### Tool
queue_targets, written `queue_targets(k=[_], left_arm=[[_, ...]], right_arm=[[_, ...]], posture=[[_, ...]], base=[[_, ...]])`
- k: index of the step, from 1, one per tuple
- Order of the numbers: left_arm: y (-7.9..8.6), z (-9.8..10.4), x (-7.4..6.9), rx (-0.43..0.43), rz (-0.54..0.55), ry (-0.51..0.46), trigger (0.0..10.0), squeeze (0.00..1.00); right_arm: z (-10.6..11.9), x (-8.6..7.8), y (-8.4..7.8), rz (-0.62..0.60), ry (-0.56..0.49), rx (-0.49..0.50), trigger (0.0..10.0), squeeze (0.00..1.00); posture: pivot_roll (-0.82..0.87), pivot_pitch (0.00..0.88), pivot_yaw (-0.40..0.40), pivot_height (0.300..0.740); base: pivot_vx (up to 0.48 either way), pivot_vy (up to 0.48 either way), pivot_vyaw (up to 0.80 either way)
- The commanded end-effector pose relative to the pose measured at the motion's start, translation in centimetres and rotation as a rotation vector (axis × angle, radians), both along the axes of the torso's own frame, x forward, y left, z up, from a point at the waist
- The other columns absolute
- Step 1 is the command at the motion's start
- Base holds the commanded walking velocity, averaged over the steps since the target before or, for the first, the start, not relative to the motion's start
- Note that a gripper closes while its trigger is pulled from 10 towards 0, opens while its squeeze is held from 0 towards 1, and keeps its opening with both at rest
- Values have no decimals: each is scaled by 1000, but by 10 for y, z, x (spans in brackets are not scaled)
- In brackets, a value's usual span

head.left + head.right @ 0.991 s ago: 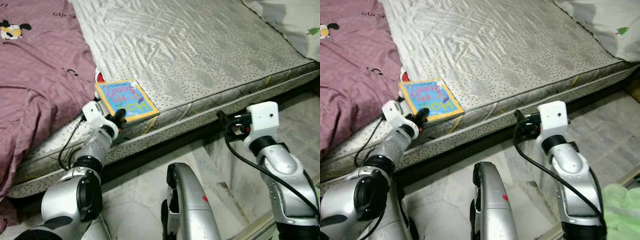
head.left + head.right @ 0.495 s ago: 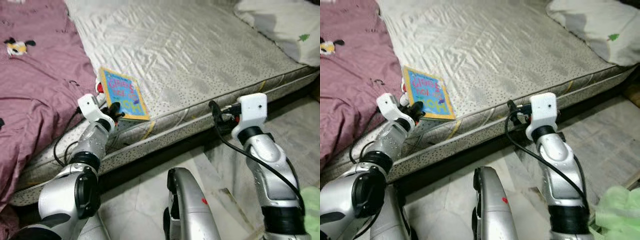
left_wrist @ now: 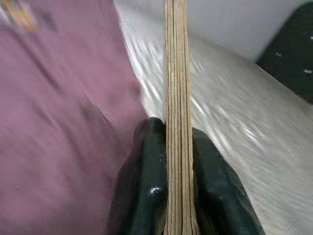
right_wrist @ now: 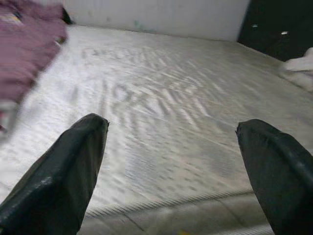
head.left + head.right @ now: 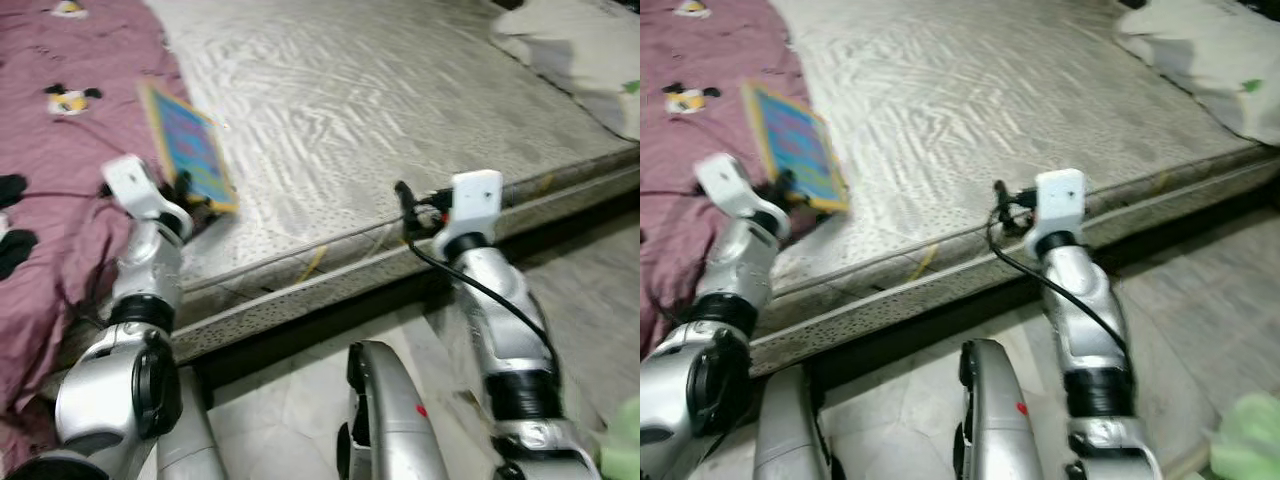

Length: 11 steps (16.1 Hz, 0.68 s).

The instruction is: Clean up the room

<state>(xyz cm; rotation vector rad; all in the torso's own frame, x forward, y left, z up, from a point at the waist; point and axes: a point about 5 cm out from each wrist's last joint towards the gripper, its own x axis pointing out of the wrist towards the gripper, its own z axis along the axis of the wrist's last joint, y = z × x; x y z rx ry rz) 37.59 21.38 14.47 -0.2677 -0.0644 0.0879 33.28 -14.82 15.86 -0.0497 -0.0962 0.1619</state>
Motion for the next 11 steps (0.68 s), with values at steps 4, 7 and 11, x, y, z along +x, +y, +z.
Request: queue_targets(k=[4,7,11], left_arm=[[-8,12,-33,328,92,-105,2314,0],[-6,0,-54,386,150,-83,10000,0],[-17,4,-65,378,149,-92,10000,0]], right_arm=[[2,13,21,34,-3,268,10000,0],[3,13,28,58,-22,274,10000,0],[7,16,20,53,-53,286,10000,0]], posture=[[55,0,0,516],[59,0,-1,516],[68,0,-21,546]], base=[[0,0,0],[0,0,0],[0,0,0]])
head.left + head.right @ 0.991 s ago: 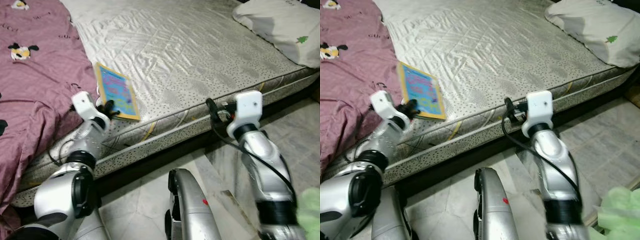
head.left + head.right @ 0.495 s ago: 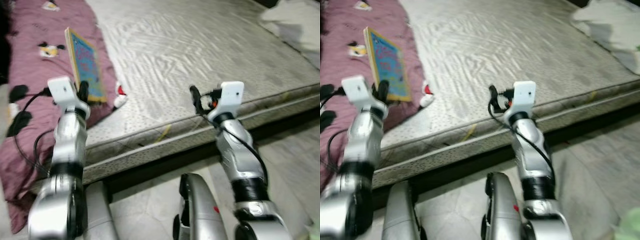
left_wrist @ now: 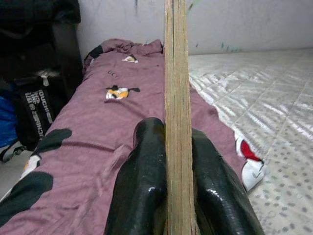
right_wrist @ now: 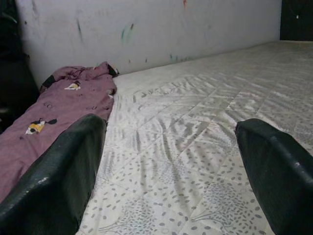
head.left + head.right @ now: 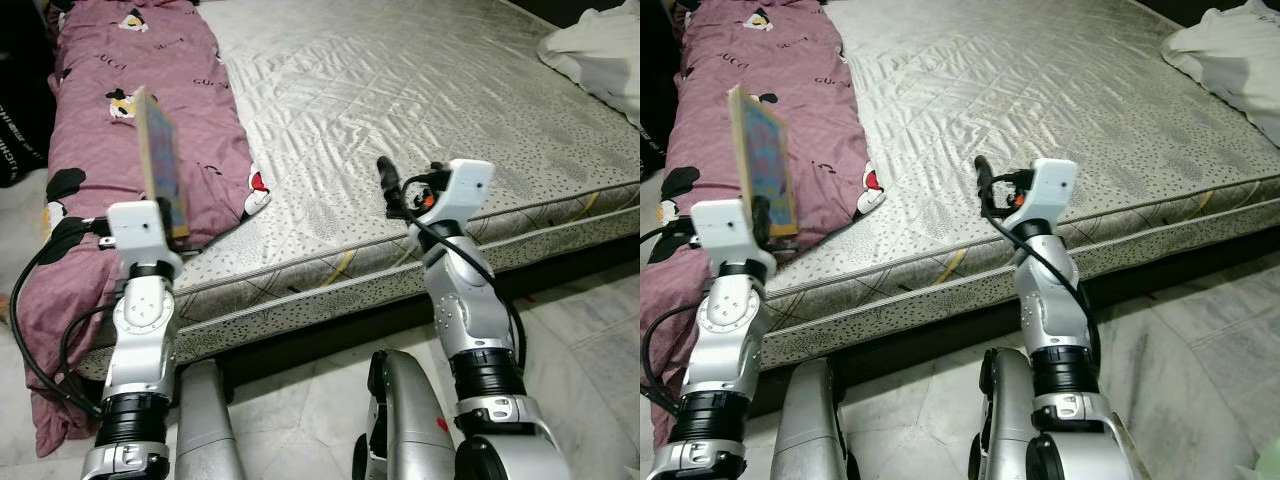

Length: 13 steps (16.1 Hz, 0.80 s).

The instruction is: Clean up the room

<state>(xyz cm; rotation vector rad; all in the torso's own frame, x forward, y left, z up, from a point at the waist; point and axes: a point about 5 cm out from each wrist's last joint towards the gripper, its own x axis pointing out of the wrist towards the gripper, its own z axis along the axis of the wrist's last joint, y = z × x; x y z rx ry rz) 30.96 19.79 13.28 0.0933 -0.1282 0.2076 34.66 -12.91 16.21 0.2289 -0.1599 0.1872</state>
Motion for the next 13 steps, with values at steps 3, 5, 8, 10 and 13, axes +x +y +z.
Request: queue_targets(k=[3,5,8,10,13], left_arm=[[-6,23,-1,30,-10,-69,10000,0],[-3,30,-5,70,42,-106,10000,0],[4,31,-12,93,112,-100,10000,0],[3,30,-14,70,99,-85,10000,0],[-3,31,-12,95,51,-77,10000,0]], right_arm=[[7,4,5,14,-31,6,10000,0],[4,2,9,28,-17,8,10000,0],[0,3,15,50,-1,-5,10000,0],[3,6,16,36,-11,-3,10000,0],[-1,2,8,-15,-4,-13,10000,0]], posture=[[77,0,-33,576],[104,0,-64,606],[123,0,-79,636],[119,0,-63,661],[95,0,-37,701]], base=[[0,0,0],[0,0,0],[0,0,0],[0,0,0],[0,0,0]])
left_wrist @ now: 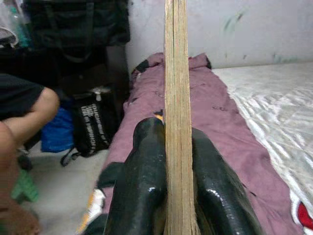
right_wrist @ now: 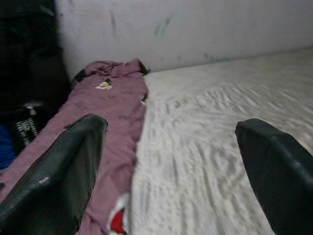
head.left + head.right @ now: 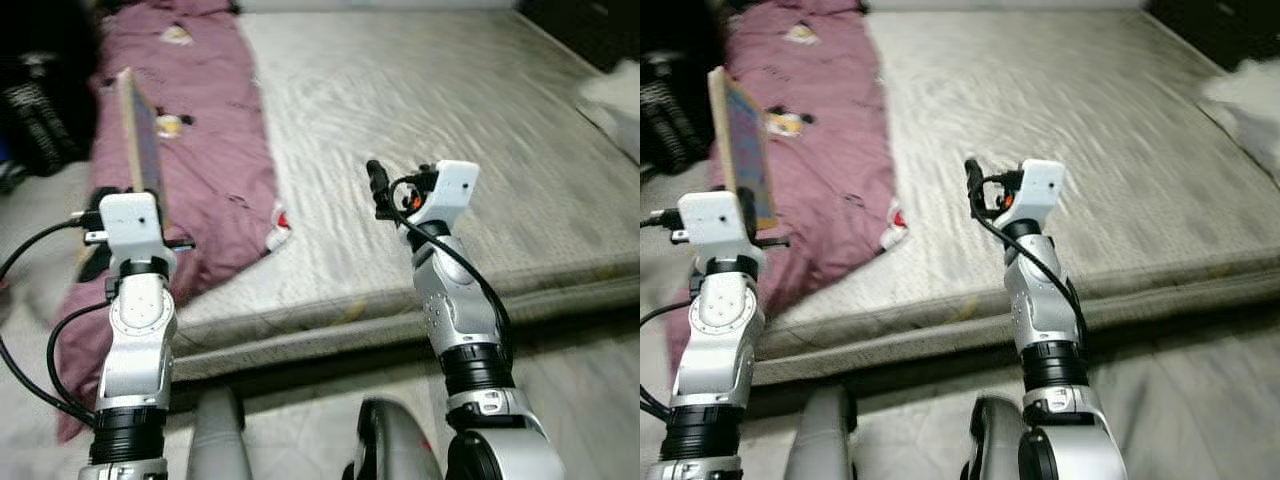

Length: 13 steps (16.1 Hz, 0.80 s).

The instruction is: Clean up the room

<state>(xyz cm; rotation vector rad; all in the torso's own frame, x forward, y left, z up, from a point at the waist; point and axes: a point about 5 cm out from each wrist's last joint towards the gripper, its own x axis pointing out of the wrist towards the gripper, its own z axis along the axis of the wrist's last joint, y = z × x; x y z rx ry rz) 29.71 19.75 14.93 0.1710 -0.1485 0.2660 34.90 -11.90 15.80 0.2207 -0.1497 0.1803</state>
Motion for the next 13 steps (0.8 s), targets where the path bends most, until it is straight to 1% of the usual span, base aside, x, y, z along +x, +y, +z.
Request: queue_targets(k=[1,4,7,11,13], left_arm=[[-3,14,1,14,-19,-52,10000,0],[-8,10,4,-10,-48,-30,10000,0],[-12,8,7,-30,-64,-24,10000,0],[-16,6,8,-9,-77,-26,10000,0],[-18,4,8,-17,-100,-17,10000,0]], right_arm=[[0,-2,-5,-25,-8,-9,10000,0],[-7,-10,-7,-41,5,-32,10000,0],[-7,-10,-7,-44,0,-51,10000,0],[-11,-13,-9,-60,15,-79,10000,0],[-15,-13,-12,-81,36,-114,10000,0]], posture=[[83,0,-32,716],[74,0,-33,740],[62,0,-39,740],[64,0,-41,740],[63,0,-40,740]], base=[[0,0,0],[0,0,0],[0,0,0],[0,0,0],[0,0,0]])
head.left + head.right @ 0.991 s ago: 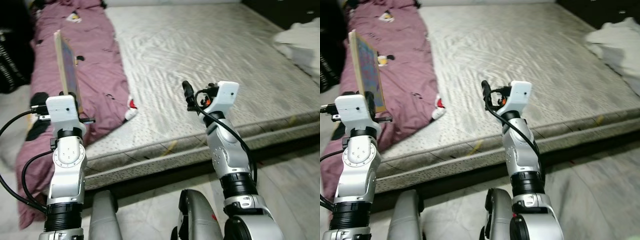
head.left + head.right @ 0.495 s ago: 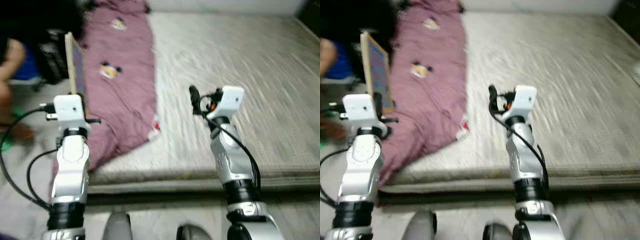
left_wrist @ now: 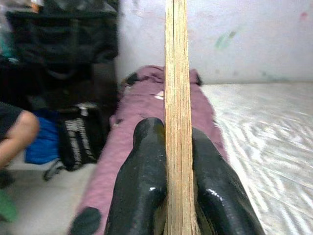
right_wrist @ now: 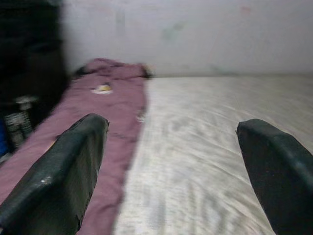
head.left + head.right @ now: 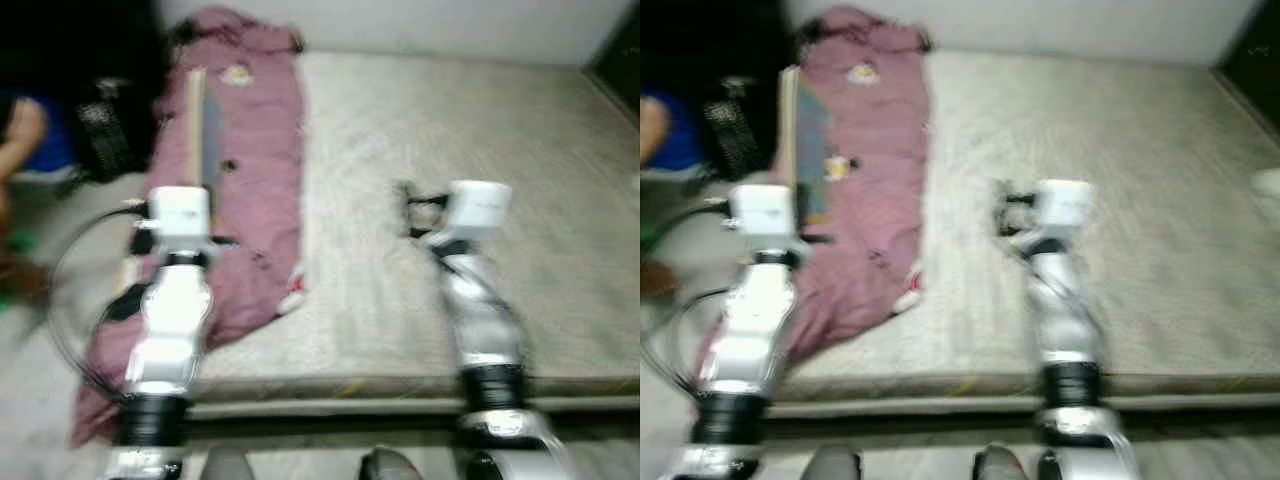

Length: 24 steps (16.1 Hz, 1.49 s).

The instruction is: Clean up the room

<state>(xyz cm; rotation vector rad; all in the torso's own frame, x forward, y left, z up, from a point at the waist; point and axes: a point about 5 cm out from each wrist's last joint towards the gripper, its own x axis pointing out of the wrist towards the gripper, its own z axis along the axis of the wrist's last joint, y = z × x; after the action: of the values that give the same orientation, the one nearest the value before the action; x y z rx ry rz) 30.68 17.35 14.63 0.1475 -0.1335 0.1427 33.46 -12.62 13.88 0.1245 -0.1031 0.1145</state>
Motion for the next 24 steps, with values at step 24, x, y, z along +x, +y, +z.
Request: queue_targets(k=[24], left_arm=[[-16,1,2,-95,-96,-27,10000,0]], right_arm=[[8,6,-8,-7,-14,-76,10000,0]], posture=[[43,0,-63,740]], base=[[0,-68,-127]])
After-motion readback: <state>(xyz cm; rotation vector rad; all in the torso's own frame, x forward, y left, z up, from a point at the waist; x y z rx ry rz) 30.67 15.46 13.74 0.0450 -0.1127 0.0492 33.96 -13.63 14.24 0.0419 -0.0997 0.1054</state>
